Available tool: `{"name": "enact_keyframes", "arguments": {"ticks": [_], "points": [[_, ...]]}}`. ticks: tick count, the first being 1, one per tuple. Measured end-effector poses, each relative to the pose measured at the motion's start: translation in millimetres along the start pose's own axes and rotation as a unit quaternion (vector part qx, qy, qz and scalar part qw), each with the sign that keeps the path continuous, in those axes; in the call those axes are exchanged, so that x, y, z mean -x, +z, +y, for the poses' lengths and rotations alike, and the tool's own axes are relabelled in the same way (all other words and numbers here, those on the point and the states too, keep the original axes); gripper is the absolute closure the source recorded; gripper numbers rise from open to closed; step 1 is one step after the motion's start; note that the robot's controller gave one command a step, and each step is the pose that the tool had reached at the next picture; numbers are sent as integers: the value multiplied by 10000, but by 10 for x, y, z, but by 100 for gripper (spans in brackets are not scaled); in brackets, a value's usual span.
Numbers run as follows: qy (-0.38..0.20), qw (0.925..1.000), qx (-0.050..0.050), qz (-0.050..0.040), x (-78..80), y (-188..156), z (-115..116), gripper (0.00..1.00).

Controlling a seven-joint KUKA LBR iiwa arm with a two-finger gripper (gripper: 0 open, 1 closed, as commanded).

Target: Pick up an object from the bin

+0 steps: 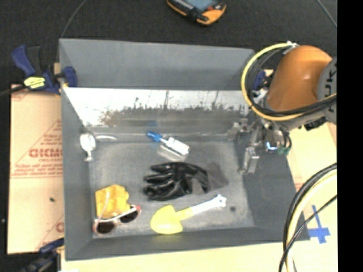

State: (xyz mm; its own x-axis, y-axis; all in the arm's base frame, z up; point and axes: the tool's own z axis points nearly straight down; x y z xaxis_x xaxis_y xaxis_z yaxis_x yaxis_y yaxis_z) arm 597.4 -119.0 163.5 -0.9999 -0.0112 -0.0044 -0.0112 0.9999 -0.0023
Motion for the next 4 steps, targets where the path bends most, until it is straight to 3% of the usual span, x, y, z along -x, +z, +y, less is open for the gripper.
{"name": "enact_keyframes", "arguments": {"ticks": [1,2,3,4], "points": [[0,10000,0,0,0,0,0,0],[-74,10000,11,-4,-45,852,660,0],[-31,10000,3,-30,12,728,610,100],[-35,10000,1,-29,12,729,609,100]]}}
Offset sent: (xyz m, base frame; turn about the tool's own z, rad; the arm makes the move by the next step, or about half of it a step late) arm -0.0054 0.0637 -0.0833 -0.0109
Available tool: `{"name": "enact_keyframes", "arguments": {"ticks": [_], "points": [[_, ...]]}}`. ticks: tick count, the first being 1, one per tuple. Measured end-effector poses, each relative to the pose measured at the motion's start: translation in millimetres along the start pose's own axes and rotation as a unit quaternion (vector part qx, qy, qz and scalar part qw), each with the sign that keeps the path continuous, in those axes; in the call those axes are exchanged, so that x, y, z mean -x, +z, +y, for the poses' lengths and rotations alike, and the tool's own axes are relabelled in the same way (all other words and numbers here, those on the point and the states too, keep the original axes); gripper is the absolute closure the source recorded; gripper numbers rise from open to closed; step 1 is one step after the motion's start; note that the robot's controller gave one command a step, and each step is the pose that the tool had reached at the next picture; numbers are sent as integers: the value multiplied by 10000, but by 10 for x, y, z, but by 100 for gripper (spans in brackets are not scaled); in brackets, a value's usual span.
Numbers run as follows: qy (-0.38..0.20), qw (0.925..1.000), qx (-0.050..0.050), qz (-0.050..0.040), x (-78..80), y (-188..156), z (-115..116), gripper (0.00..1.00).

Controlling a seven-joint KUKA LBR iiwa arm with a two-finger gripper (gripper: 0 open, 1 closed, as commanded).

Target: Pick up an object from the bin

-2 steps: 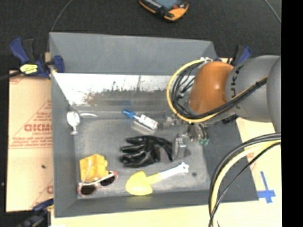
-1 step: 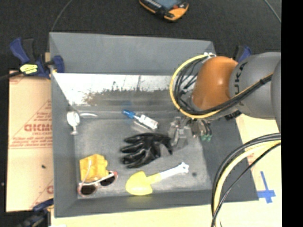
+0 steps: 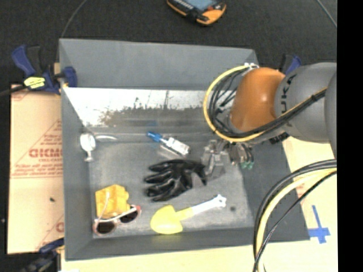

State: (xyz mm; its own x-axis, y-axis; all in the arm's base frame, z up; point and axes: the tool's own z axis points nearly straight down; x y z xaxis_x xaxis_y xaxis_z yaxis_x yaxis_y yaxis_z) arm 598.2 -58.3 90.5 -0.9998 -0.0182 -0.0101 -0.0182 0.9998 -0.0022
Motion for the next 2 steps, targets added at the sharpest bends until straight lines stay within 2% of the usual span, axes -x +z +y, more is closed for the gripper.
{"name": "enact_keyframes", "arguments": {"ticks": [1,2], "points": [[-66,10000,0,16,-196,-723,160,100],[-43,10000,0,-48,34,-247,240,100]]}}
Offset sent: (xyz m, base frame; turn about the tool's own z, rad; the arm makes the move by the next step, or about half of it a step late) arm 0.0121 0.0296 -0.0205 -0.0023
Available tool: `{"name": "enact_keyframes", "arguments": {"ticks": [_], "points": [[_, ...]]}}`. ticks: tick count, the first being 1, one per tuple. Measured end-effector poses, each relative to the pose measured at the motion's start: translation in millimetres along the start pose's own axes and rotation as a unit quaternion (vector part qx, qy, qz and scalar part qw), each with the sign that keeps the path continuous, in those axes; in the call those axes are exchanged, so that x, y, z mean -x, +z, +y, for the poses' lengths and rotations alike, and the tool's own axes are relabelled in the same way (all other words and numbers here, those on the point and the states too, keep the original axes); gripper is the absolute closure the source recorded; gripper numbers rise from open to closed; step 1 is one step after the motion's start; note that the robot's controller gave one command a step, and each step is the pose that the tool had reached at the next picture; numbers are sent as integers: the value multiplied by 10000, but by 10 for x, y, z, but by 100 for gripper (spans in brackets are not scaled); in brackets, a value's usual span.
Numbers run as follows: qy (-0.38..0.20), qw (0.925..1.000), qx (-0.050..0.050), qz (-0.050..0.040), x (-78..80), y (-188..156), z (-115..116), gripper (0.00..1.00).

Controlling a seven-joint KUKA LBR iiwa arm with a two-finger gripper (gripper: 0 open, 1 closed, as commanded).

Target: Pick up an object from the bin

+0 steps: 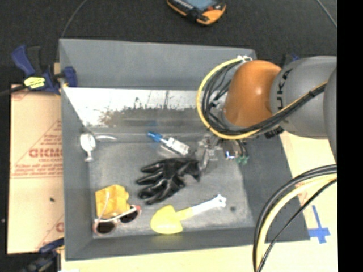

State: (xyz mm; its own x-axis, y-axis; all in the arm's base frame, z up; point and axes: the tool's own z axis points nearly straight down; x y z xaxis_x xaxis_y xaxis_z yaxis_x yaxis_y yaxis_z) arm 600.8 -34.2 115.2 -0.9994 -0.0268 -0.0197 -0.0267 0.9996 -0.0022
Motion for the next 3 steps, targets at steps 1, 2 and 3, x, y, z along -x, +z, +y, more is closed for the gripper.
{"name": "enact_keyframes", "arguments": {"ticks": [1,2,3], "points": [[-377,9993,0,68,-207,206,140,100],[48,10000,5,-35,375,373,443,100],[-297,9996,-8,21,-283,414,401,100]]}}
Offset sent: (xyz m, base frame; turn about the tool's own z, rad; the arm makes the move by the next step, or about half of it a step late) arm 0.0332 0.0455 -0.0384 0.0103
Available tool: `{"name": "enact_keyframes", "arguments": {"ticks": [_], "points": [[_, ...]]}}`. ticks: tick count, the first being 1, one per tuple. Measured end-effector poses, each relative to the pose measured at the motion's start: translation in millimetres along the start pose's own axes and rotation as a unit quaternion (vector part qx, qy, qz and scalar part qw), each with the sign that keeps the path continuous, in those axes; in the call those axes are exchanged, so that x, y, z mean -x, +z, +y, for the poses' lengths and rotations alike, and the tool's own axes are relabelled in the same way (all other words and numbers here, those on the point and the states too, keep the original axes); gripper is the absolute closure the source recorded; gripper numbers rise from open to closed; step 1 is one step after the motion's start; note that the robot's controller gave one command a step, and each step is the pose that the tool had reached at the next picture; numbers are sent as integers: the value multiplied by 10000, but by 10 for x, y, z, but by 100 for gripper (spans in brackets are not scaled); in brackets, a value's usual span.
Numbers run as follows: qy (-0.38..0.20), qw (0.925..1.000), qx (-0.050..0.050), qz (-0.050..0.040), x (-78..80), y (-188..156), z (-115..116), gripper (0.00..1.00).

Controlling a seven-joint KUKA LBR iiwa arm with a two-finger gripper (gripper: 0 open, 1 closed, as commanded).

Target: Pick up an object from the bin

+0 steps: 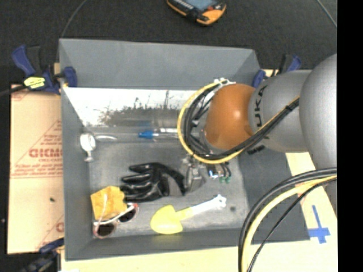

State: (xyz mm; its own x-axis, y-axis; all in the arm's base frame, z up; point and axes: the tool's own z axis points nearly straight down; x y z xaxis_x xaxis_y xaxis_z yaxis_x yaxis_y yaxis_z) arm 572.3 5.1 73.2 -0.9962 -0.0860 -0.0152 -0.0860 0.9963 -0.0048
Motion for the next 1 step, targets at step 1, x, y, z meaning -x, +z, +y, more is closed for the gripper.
{"name": "enact_keyframes", "arguments": {"ticks": [1], "points": [[42,10000,11,1,231,-734,154,100]]}}
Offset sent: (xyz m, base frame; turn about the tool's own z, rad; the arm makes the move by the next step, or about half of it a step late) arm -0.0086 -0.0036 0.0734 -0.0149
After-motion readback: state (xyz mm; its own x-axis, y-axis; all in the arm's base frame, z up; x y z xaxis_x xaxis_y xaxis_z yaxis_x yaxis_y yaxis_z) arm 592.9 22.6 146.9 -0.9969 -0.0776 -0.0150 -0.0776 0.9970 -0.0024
